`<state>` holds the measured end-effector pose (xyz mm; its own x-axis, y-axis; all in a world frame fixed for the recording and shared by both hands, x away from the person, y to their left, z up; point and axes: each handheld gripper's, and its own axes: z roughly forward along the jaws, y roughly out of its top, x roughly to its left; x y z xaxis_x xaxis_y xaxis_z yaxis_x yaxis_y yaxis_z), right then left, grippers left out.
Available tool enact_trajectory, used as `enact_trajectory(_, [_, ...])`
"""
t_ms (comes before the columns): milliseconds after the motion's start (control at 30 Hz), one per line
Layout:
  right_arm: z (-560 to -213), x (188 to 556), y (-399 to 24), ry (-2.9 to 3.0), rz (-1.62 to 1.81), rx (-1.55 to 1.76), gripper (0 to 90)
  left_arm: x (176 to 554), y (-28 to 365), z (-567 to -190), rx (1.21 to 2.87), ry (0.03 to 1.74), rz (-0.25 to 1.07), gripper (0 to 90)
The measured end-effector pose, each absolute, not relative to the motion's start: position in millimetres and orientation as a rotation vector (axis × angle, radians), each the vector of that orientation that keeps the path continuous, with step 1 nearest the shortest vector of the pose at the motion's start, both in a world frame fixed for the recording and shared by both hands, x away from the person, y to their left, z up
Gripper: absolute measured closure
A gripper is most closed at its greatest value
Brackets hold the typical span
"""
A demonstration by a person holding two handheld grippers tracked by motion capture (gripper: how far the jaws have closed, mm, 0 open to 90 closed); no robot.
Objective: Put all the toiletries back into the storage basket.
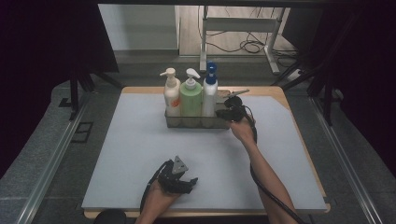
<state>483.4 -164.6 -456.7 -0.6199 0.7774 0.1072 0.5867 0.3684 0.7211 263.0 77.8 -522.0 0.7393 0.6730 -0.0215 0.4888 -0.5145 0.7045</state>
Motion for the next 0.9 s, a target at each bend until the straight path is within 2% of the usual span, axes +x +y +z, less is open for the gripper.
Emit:
enact_trajectory(300, [-445, 477, -170, 2.367, 1.117, 1.172, 77.6, 263, 78, -522, 2.225, 0.871, 0.330, 26.6])
enact_trajectory(900, [-430, 462, -179, 2.347, 1.126, 1.092, 43.7, 263, 78, -522, 2.224, 0.870, 0.331, 26.6])
